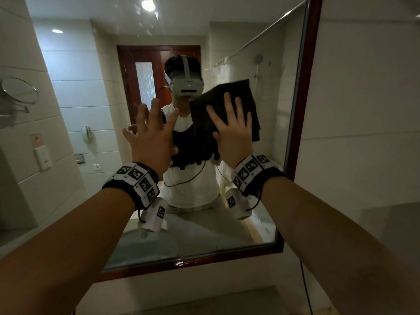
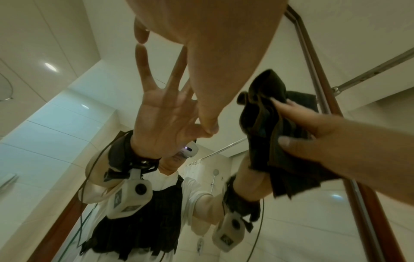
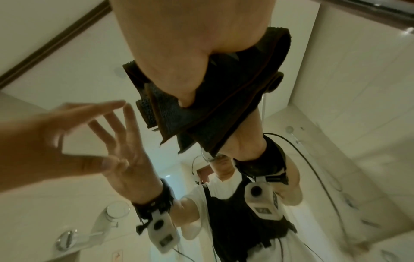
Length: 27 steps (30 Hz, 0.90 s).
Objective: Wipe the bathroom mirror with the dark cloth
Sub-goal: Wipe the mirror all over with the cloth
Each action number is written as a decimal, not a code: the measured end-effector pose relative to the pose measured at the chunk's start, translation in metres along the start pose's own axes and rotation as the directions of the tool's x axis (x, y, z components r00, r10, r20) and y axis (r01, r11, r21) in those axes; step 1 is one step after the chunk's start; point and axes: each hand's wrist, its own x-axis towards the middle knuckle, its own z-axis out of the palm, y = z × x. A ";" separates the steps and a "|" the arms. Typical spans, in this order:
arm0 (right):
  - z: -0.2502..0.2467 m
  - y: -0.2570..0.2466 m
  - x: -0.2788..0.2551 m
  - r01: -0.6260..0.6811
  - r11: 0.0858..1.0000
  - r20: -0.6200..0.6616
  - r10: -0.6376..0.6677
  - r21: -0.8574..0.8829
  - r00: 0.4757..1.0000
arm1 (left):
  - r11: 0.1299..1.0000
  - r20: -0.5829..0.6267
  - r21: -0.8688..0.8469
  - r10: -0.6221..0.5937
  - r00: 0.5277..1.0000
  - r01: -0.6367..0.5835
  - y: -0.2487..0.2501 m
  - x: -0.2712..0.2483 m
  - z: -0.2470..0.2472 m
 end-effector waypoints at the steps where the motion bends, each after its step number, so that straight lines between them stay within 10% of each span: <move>1: 0.003 0.001 -0.007 0.006 1.000 0.024 -0.006 -0.017 1.000 | 1.000 -0.003 0.001 0.009 1.000 -0.009 -0.001 0.000 -0.002; 27: 0.056 -0.017 -0.114 -0.054 0.993 0.018 0.052 0.109 0.998 | 0.987 -0.002 -0.095 -0.127 0.992 0.126 0.002 -0.069 0.057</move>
